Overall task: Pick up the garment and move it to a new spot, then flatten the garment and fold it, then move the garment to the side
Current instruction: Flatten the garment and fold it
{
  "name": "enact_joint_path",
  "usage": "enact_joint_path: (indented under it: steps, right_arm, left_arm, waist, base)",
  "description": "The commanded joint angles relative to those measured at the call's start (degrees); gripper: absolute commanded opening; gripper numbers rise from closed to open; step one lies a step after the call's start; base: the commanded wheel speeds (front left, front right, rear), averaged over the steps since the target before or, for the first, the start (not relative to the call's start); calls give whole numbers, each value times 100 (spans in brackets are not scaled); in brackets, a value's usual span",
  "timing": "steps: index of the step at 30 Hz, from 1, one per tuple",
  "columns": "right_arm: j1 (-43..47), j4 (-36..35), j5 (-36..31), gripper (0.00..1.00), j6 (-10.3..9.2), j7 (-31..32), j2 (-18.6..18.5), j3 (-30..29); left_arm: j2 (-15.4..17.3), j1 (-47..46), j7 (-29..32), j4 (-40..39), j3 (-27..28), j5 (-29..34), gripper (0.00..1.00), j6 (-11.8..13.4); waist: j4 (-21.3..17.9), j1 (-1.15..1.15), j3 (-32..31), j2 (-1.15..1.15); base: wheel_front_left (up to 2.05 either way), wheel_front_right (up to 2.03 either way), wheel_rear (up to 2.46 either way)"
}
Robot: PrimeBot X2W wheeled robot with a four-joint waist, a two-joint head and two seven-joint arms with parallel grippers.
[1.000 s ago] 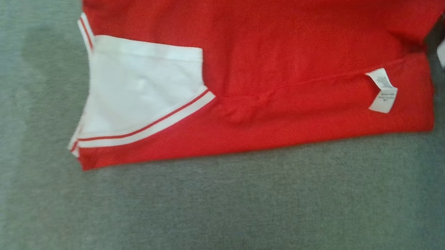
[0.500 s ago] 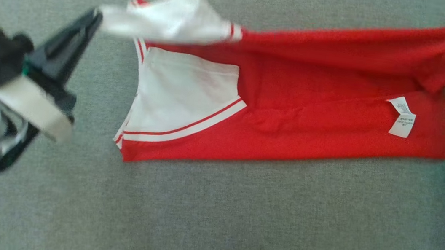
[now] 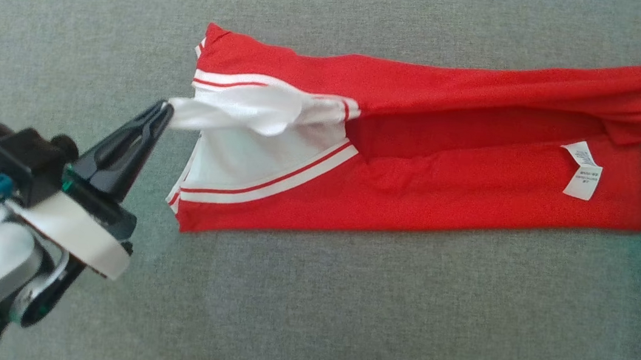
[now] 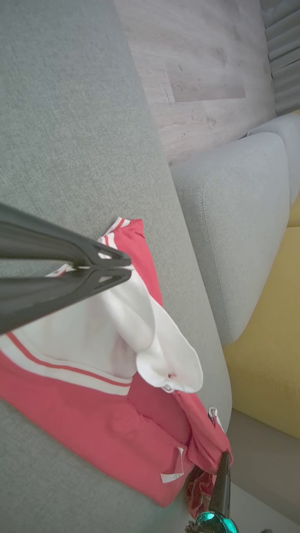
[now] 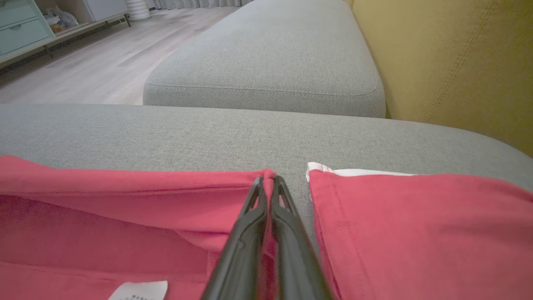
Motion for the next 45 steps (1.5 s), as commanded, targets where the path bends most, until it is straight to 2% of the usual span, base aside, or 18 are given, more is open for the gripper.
enact_joint_path:
  steps: [1, 4, 6, 7, 8, 9, 12, 13, 15, 18, 22, 26, 29, 33, 36, 37, 41, 45]
  right_arm:
    - [260, -143, -139, 7, -4, -66, -89, -145]
    - [484, -263, -360, 11, -4, -66, -15, -441]
    - [657, -335, -474, 24, -4, -67, 34, -621]
    - [753, -352, -512, 44, -4, -67, 64, -688]
    - [853, -375, -516, 80, -4, -66, 101, -742]
    - [949, -395, -506, 100, -4, -55, 132, -804]
    - [1180, -422, -562, 100, -4, -53, 187, -1074]
    - [1265, -446, -603, 100, -4, -54, 201, -1162]
    - [1461, -509, -641, 100, -4, -56, 216, -1362]
    - [1809, -639, -725, 100, -4, -59, 248, -1775]
    - [2297, -922, -850, 100, -4, -62, 479, -2410]
    - [2615, -1330, -887, 100, -4, 6, 893, -2980]
    - [2606, -1442, -1073, 100, -4, 269, 1091, -3270]
    - [2306, -1225, -1395, 100, -4, 690, 1296, -3585]
    - [2033, -887, -1614, 100, -4, 1030, 1381, -3747]
    - [2033, -887, -1614, 100, -4, 1030, 1381, -3747]
    - [1862, -429, -1893, 100, -4, 1380, 1448, -3881]
    - [2052, -317, -1864, 100, -4, 1569, 1595, -3981]
  left_arm:
    - [206, -42, -99, -134, 251, -14, 0, 62]
    - [171, 69, -145, -181, 225, -19, 0, 138]
    - [154, 153, -178, -216, 206, -10, 0, 198]
    - [134, 198, -194, -234, 191, -11, 0, 218]
    - [100, 248, -209, -257, 171, -34, 0, 213]
    - [65, 293, -222, -264, 154, -49, 0, 218]
    - [-52, 401, -269, -186, 118, -33, 0, 295]
    - [-101, 442, -287, -147, 114, -30, 8, 336]
    - [-213, 525, -334, -75, 134, -15, 100, 447]
    - [-409, 668, -414, 11, 226, 103, 100, 678]
    - [-754, 938, -466, 111, 511, 477, 100, 1200]
    - [-1395, 1408, -472, -28, 1325, 1246, 100, 1836]
    - [-1893, 1862, -472, -78, 1812, 1885, 100, 2016]
    - [-2514, 2332, -473, -107, 2276, 2639, 100, 2030]
    - [-2902, 2591, -473, -113, 2487, 3070, 100, 1903]
    - [-2902, 2591, -473, -113, 2487, 3070, 100, 1903]
    - [-3279, 2814, -474, -12, 2627, 3482, 100, 1600]
    - [-3546, 2982, -474, 78, 2839, 3754, 100, 1408]
  waist:
    - [-8, 0, 3, -1]
    - [-20, 0, -11, -1]
    - [-34, 0, -25, -1]
    - [-39, 0, -32, -1]
    - [-39, 0, -36, -1]
    - [-35, 0, -36, -1]
    - [-20, 0, -27, -1]
    - [-15, 0, -28, -1]
    - [4, 0, -37, -1]
    - [37, 0, -95, -1]
    - [76, 0, -234, -1]
    - [124, 0, -381, -1]
    - [200, 0, -466, -1]
    - [380, 0, -558, -1]
    - [523, 0, -595, -1]
    - [523, 0, -595, -1]
    - [686, 0, -656, -1]
    - [745, 0, -708, -1]
  base:
    - [0, 0, 0]
    - [0, 0, 0]
    - [0, 0, 0]
    - [0, 0, 0]
    - [0, 0, 0]
    - [0, 0, 0]
    - [0, 0, 0]
    - [0, 0, 0]
    - [0, 0, 0]
    - [0, 0, 0]
    - [0, 0, 0]
    - [0, 0, 0]
    - [0, 0, 0]
    - [0, 0, 0]
    - [0, 0, 0]
    - [0, 0, 0]
    - [0, 0, 0]
    - [0, 0, 0]
